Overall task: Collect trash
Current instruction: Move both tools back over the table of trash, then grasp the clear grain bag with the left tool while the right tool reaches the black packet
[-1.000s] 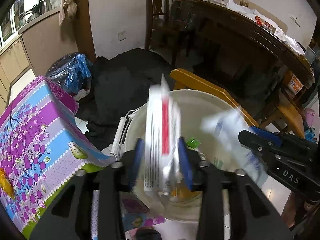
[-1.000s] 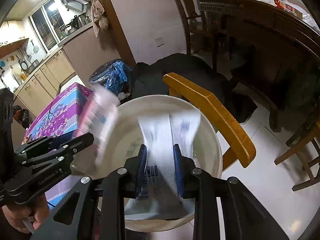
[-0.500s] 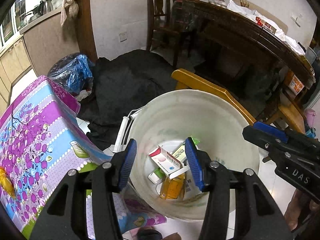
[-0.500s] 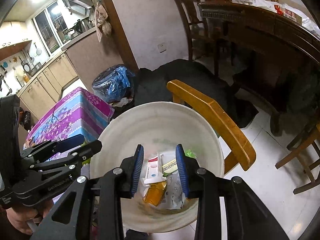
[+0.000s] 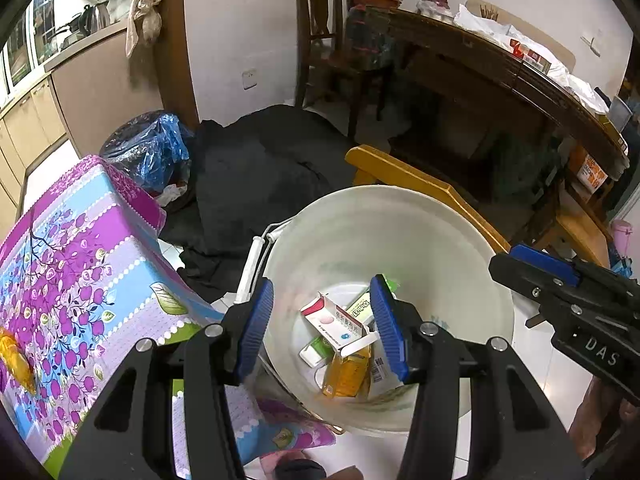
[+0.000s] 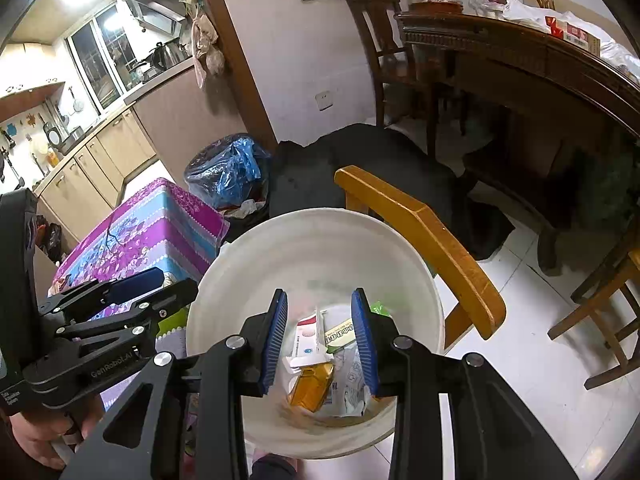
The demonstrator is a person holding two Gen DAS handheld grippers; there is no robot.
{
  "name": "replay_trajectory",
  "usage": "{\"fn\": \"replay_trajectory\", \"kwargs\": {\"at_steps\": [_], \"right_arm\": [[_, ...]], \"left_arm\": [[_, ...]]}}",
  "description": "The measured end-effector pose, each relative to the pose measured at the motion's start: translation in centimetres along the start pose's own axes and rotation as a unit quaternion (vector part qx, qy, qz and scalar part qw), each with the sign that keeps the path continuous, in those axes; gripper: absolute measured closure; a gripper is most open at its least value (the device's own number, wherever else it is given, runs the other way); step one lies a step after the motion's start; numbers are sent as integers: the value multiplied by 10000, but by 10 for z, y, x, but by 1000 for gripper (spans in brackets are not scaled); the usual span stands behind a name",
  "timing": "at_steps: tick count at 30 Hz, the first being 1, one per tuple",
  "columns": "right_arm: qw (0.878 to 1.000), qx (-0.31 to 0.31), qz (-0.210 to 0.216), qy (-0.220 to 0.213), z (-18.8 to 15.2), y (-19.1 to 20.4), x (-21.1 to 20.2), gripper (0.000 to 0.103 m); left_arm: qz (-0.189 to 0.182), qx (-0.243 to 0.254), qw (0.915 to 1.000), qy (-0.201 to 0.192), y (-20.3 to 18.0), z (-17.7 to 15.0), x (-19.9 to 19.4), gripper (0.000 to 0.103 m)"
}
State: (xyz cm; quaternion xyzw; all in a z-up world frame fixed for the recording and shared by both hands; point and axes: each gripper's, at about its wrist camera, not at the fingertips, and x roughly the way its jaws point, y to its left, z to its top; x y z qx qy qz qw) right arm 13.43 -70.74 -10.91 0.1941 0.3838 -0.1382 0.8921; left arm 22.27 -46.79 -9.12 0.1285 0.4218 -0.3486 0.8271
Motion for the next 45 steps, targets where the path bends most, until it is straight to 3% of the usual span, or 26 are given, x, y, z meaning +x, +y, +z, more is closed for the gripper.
{"fn": "replay_trajectory", "kwargs": {"at_steps": [5, 9, 11, 13, 19, 26, 31, 37, 42, 44, 45], "right_arm": [[10000, 0, -14, -36, -1, -1, -5, 69], [9984, -311, -20, -468, -9, 16, -31, 68], [9943, -625, -46, -861, -24, 35, -52, 59], [9901, -846, 62, -1116, -44, 55, -67, 42], [9851, -1088, 723, -1118, -99, 103, -72, 37], [9806, -1153, 1445, -655, -137, 161, -43, 35], [9738, -1456, 1708, -358, -159, 215, -25, 35], [9681, -1654, 1880, -91, -167, 257, -6, 34], [9633, -1862, 1934, 7, -162, 284, 6, 34], [9598, -1975, 1992, 31, -158, 298, 9, 34], [9582, -2029, 2018, 26, -156, 303, 10, 34]], "left_arm": [[15, 10, 10000, -16, 1, 0, -2, 55], [104, 40, 9999, -122, 11, -8, -14, 55], [208, 103, 9994, -255, 26, -20, -29, 55], [310, 147, 9986, -394, 46, -33, -46, 55], [838, -267, 9941, -639, 153, -93, -105, 49], [1670, -1422, 9730, -724, 315, -180, -181, 48], [2262, -1554, 9570, -945, 387, -228, -213, 26], [1954, -1229, 9718, -489, 409, -237, -175, 26], [1980, -1242, 9715, -393, 421, -232, -152, 26], [1891, -1245, 9733, -373, 423, -231, -146, 36], [1843, -1231, 9746, -329, 422, -231, -142, 50]]}}
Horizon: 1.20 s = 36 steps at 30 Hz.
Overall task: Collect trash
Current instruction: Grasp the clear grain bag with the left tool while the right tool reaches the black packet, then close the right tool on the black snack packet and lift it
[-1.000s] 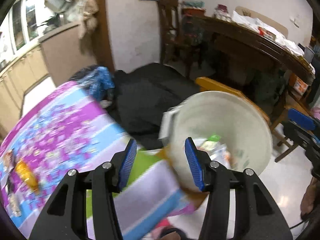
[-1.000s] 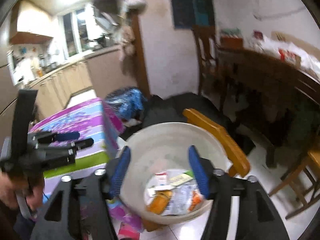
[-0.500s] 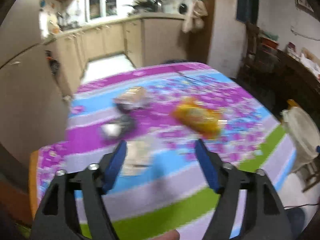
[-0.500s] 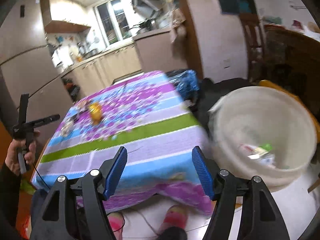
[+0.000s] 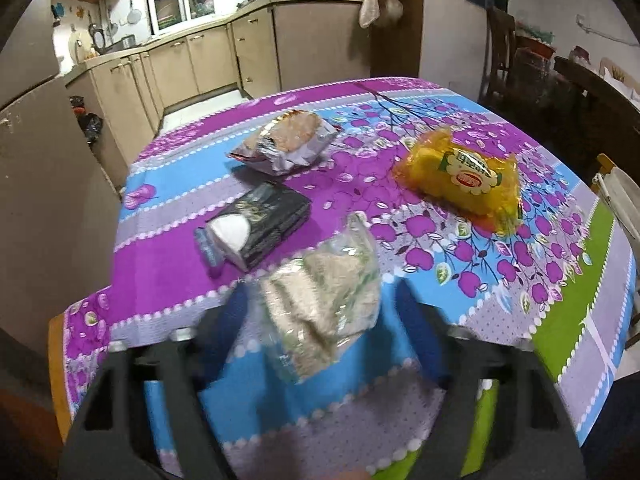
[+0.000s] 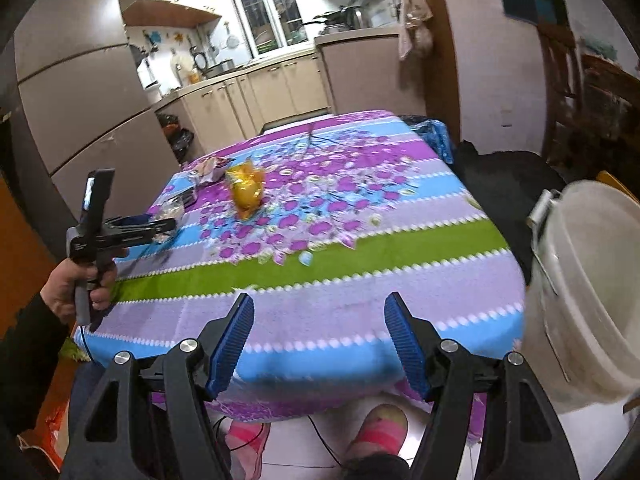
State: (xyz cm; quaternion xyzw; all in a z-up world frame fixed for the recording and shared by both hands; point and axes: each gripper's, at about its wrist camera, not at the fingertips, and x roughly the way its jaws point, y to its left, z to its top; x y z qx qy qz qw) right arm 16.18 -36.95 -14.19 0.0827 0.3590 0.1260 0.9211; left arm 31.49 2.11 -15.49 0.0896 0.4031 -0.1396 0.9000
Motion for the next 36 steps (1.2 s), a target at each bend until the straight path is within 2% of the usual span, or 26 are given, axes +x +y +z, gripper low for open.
{"fn": "replay_trajectory", "kwargs": {"at_steps": [5, 7, 8, 11, 15, 17, 20, 23, 28, 36], "right_arm": [[9985, -456, 288, 18, 35, 32, 23, 34], [9969, -633, 462, 48, 50, 47, 36, 35], [9959, -718, 552, 71, 57, 56, 44, 36], [9894, -924, 1087, 261, 83, 95, 80, 44], [9805, -1099, 1519, 591, 107, 152, 137, 43], [9765, -1141, 1644, 801, 113, 175, 163, 42], [9753, -1301, 1538, 903, 123, 216, 208, 31], [9767, -1403, 1336, 924, 130, 244, 240, 23], [9781, -1470, 1021, 1066, 135, 271, 279, 20], [9746, -1844, 532, 1155, 128, 289, 308, 19]], "left_arm": [[-14, -31, 9999, -153, 0, -12, -7, 58], [-123, -160, 9996, -221, 3, -16, -13, 67], [-133, -214, 9994, -228, 5, -16, -14, 67], [-129, -516, 9980, -339, 19, -22, -27, 68], [-38, -1146, 9920, -523, 55, -33, -47, 68], [92, -1560, 9858, -610, 79, -38, -58, 68], [235, -1928, 9786, -687, 105, -45, -66, 68], [259, -2098, 9749, -700, 120, -47, -68, 68], [136, -2330, 9698, -713, 135, -51, -65, 68], [14, -2430, 9677, -672, 140, -51, -53, 68]]}}
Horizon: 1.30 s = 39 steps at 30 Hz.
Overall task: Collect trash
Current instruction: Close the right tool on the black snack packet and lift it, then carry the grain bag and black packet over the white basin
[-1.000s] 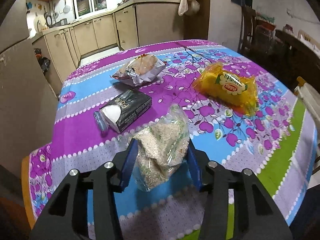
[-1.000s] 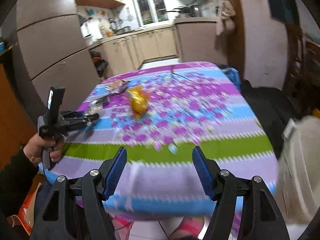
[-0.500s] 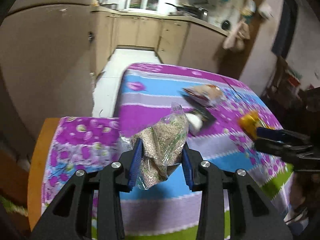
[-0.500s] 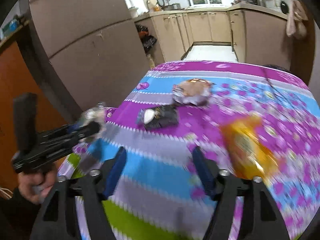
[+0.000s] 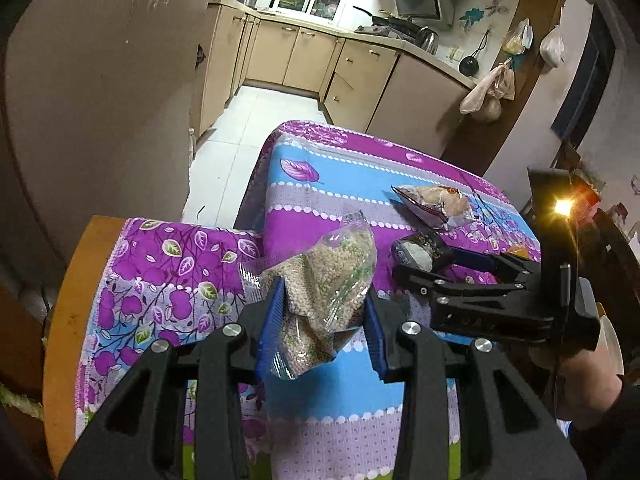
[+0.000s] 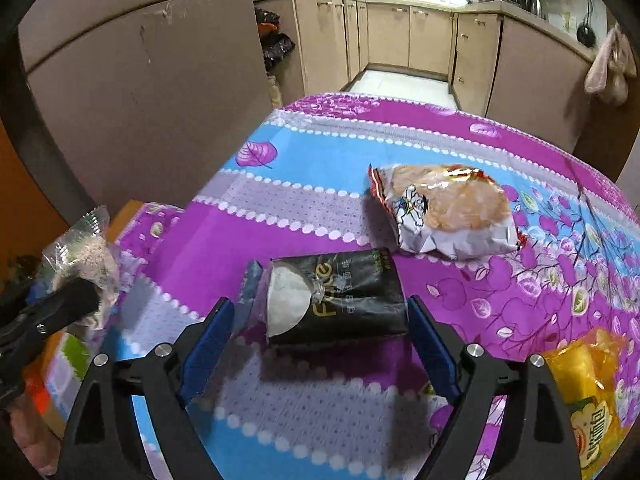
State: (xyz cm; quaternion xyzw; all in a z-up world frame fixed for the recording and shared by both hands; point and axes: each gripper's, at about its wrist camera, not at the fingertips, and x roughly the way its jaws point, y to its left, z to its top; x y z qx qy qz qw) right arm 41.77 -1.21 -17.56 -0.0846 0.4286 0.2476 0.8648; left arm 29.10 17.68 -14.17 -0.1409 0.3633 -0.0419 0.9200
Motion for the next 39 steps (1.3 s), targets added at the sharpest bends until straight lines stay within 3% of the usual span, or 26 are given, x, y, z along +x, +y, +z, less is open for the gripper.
{"fn": "replay_trajectory", "kwargs": {"at_steps": [2, 9, 18, 26, 39], "right_arm": [[9999, -1, -134, -50, 0, -1, -2, 39], [9985, 357, -22, -405, -17, -17, -32, 41], [9847, 438, -468, -1618, -60, -24, -157, 41], [9704, 575, -758, -2218, -100, -40, -245, 41], [9554, 1013, -1255, -2474, -151, -88, -318, 41]], "left_arm": [[43, 24, 10000, -4, -2, 0, 2, 68], [384, 133, 9991, -157, -19, -1, -3, 68], [623, 550, 9958, -391, -69, -8, -26, 67], [477, 943, 9922, -661, -131, -12, -52, 67], [73, 1405, 9863, -862, -209, -17, -74, 67]]}}
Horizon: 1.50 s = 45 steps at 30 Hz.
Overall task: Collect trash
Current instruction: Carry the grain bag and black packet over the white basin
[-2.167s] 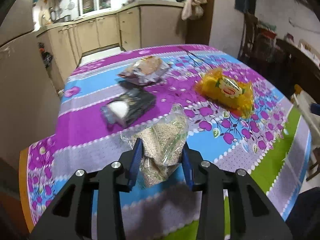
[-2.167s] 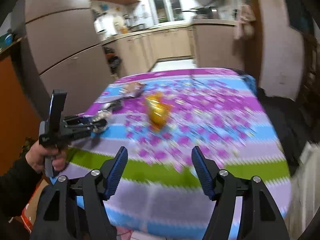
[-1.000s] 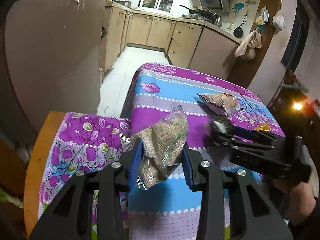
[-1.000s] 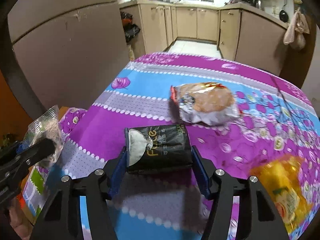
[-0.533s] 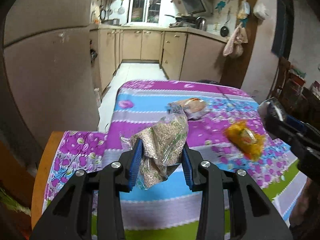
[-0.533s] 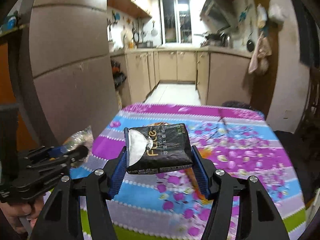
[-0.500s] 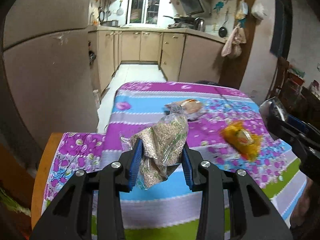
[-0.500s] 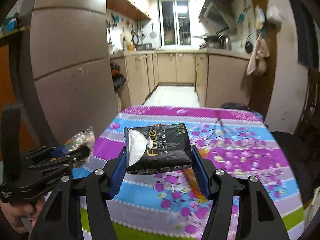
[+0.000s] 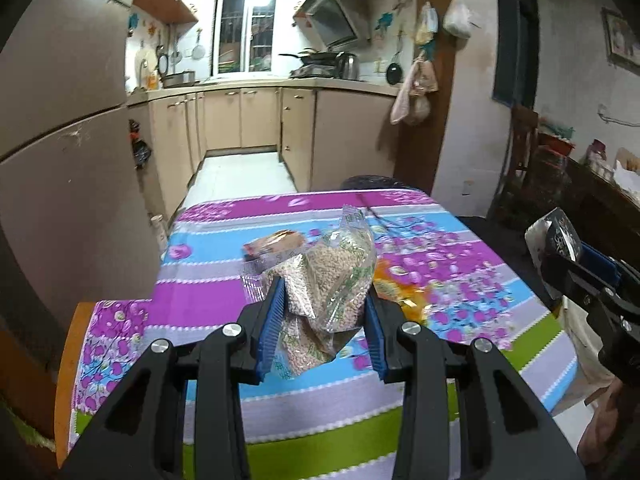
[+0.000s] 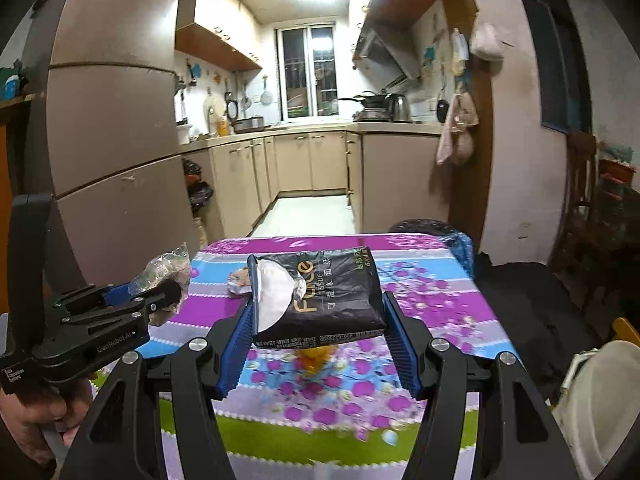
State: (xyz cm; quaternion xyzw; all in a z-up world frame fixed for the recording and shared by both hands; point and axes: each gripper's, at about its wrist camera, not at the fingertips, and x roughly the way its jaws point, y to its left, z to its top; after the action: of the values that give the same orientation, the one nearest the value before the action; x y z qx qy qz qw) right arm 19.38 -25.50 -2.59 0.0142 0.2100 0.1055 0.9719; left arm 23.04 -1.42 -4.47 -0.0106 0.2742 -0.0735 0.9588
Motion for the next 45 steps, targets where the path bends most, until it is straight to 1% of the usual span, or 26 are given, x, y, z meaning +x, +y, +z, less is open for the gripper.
{"fn": "replay_trajectory", "kwargs": {"at_steps": [9, 16, 26, 32, 37, 41, 45], "right_arm": [[9988, 166, -454, -84, 2, -48, -33, 41], [9957, 317, -848, -175, 1, -97, -63, 41], [9864, 554, -1527, -270, 1, -178, -112, 41], [9780, 713, -1950, -223, -6, -234, -142, 41], [9713, 940, -2185, -47, -14, -284, -160, 41], [9657, 1125, -2327, 244, -22, -325, -167, 41], [9594, 1502, -2266, 747, -31, -371, -159, 41]], "left_arm": [[-481, 201, 9985, -148, -57, 17, -6, 67], [-904, 437, 9947, -207, -110, 27, -7, 67], [-1475, 847, 9852, -205, -195, 34, -5, 67], [-1829, 1061, 9772, -188, -251, 32, -6, 67], [-2075, 1264, 9700, -89, -293, 27, -2, 67], [-2294, 1484, 9619, 98, -331, 22, 4, 67], [-2479, 1746, 9521, 403, -371, 16, 16, 67]]}}
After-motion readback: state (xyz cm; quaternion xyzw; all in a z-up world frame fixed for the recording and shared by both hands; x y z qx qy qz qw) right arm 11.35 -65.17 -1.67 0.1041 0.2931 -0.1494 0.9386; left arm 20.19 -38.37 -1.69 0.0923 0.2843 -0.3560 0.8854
